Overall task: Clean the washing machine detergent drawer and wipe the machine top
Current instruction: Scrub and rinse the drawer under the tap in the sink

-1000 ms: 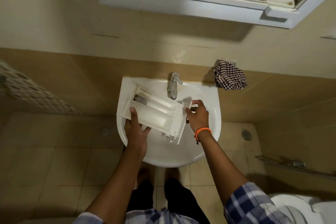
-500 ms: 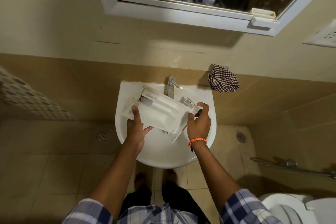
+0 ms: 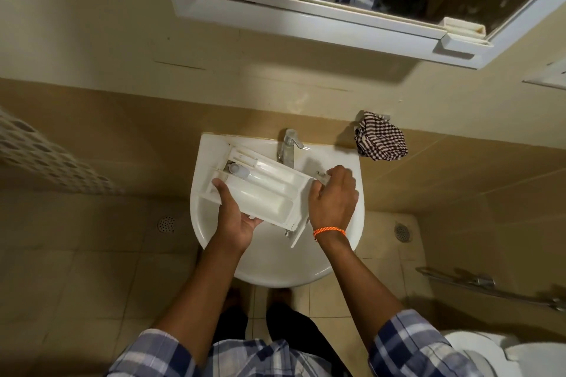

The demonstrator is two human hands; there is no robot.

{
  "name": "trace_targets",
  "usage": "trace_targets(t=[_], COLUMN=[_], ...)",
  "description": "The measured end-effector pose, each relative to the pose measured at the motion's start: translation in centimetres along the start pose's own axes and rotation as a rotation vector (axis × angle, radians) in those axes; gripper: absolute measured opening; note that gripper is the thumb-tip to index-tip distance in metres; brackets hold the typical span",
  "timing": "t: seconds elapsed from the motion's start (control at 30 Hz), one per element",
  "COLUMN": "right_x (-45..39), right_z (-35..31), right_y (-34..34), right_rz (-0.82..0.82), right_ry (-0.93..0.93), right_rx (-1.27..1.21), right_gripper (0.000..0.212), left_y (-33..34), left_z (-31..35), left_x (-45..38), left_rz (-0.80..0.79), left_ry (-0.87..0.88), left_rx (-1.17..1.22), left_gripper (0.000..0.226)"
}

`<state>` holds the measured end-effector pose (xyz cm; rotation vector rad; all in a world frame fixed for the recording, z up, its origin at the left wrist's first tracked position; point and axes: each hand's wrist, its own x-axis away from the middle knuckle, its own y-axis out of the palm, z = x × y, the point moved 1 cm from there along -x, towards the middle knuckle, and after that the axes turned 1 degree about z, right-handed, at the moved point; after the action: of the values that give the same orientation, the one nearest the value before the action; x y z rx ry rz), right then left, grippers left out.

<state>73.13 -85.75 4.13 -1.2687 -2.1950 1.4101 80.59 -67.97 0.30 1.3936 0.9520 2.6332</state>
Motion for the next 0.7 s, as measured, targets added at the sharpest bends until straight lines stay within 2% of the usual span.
trace_targets(t=[0.07, 0.2, 0.3, 0.47, 0.57, 0.7], right_x=[-1.5, -6.0, -8.4, -8.8, -8.1, -9.3], right_z=[-0.2, -2.0, -3.6, -5.7, -6.4, -4.5], right_y=[0.4, 2.0, 3.6, 5.8, 6.4, 4.8], right_rz=[-0.044, -0.243, -0.351, -0.362, -0.366, -0.501], right_ry=[-0.079, -0.200, -0.206, -0.018, -0.001, 0.024], right_rx=[0.179, 0.093, 0.119, 0.092, 0.106, -0.016], right_gripper=[0.021, 0.026, 0.031, 0.029, 0.031, 0.030], left_y=[-0.3, -1.2, -1.3, -1.3, -1.1, 0.0], left_z=[0.2, 0.8, 1.2, 1.6, 1.8, 1.6], left_x=[-0.1, -0.8, -1.5, -2.3, -2.3, -2.3], left_rz=[0.022, 0.064, 0.070, 0.089, 0.083, 0.024], left_ry=[0.004, 0.013, 0.020, 0.028, 0.005, -0.014], left_rx=[-0.017, -0.103, -0.186, -0.239, -0.238, -0.195], left_gripper=[0.080, 0.092, 0.097, 0.058, 0.058, 0.056])
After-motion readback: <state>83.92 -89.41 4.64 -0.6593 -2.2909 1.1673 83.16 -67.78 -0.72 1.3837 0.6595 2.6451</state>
